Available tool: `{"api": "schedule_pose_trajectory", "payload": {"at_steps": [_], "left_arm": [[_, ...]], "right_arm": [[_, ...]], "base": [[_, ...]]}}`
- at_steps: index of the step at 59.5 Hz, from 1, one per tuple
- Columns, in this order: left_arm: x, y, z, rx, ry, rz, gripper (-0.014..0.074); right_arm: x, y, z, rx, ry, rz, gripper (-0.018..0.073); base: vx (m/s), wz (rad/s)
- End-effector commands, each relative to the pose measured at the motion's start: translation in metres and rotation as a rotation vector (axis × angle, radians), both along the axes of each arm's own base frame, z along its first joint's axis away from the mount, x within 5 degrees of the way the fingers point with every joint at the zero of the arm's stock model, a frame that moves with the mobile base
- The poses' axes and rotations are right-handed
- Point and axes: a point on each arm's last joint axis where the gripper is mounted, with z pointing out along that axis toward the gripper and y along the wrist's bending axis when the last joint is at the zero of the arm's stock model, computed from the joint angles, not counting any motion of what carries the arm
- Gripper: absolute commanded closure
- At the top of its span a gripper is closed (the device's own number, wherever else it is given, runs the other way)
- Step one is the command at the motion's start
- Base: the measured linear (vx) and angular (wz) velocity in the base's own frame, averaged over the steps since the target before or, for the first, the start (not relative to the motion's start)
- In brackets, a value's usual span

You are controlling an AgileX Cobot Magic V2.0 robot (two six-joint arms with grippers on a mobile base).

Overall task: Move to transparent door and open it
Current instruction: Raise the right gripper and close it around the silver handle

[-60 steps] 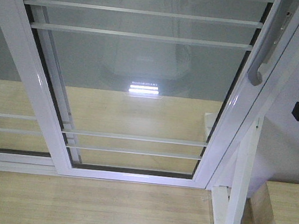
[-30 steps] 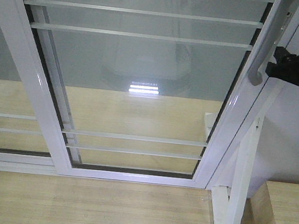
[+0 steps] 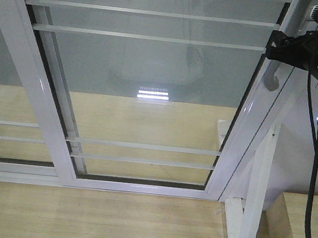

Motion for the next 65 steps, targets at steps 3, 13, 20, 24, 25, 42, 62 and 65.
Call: {"api": "schedule_pose_trajectory", "payload": {"at_steps": [3,13,20,24,25,42,62,65], "left_arm": [[0.002,-0.003,0.017,-0.023,-0.095,-0.029,0.0199],[0.002,-0.003,0.017,-0.023,-0.095,-0.029,0.0199],[0.002,-0.003,0.017,-0.022,-0.094,-0.029,0.0199],[0.002,-0.003,0.017,-0.022,-0.094,-0.029,0.0199],[0.002,-0.003,0.017,-0.022,-0.094,-0.029,0.0199],[0.002,-0.003,0.017,-0.022,-0.094,-0.029,0.0199],[0.002,-0.002,0.014,-0.019,-0.069,-0.017,0.0199],[0.002,-0.001,0.013,-0.017,-0.053,-0.01,0.0199]], "right_arm": [[0.012,0.003,0.029,0.016,-0.168,0.028,0.0103],[0.021,0.003,0.025,0.019,-0.166,0.028,0.0189],[0.025,0.004,0.023,0.025,-0.189,0.035,0.0306],[0.026,0.005,0.023,0.03,-0.206,0.041,0.0377],[0.026,0.005,0.023,0.032,-0.213,0.042,0.0398],[0.023,0.029,0.028,0.045,-0.266,0.113,0.0474],[0.017,0.073,0.029,0.095,-0.261,0.198,0.033],[0.016,0.078,0.029,0.106,-0.261,0.202,0.03]], "base": [[0.0,0.0],[0.0,0.0],[0.0,0.0],[0.0,0.0],[0.0,0.0],[0.0,0.0],[0.0,0.0],[0.0,0.0]]}}
